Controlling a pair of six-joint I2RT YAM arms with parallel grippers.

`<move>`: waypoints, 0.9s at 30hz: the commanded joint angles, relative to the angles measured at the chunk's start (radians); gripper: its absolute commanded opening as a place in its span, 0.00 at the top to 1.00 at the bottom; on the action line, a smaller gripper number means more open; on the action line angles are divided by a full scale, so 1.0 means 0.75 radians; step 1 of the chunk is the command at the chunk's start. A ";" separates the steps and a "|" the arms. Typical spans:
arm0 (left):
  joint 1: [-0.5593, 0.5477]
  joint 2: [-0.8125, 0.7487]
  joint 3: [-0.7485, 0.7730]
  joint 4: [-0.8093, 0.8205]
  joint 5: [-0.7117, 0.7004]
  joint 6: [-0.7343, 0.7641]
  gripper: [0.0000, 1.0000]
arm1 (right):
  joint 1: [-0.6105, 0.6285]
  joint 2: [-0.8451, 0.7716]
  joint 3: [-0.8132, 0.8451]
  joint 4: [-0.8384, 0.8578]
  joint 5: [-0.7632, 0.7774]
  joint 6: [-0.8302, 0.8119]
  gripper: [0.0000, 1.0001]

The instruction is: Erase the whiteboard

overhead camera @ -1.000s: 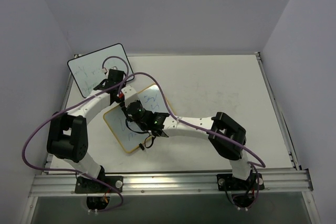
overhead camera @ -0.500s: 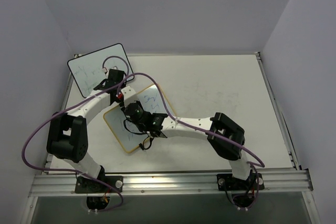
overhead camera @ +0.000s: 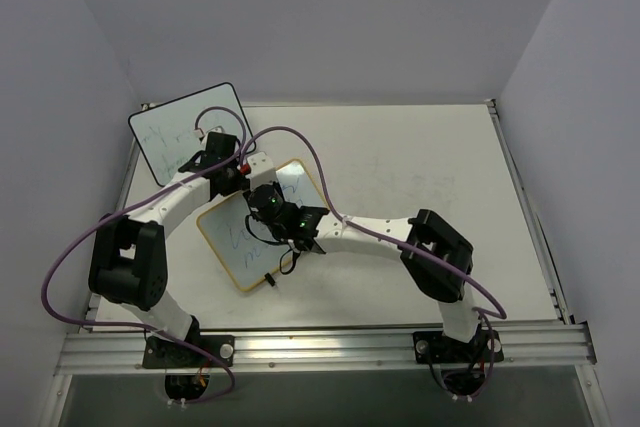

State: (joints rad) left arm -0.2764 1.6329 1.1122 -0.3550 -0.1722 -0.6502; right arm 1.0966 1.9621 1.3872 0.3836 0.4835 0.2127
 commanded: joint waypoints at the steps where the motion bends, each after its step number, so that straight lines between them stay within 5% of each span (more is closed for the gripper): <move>1: -0.022 -0.060 -0.004 -0.009 0.015 0.014 0.98 | -0.034 -0.033 -0.021 -0.061 0.069 0.015 0.91; 27: -0.034 -0.062 -0.006 0.015 0.033 0.014 0.98 | -0.257 -0.205 -0.354 0.049 0.022 0.107 0.91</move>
State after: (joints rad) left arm -0.2810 1.6268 1.1091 -0.3531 -0.1719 -0.6491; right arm 0.9356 1.8320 1.1568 0.4503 0.4824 0.2798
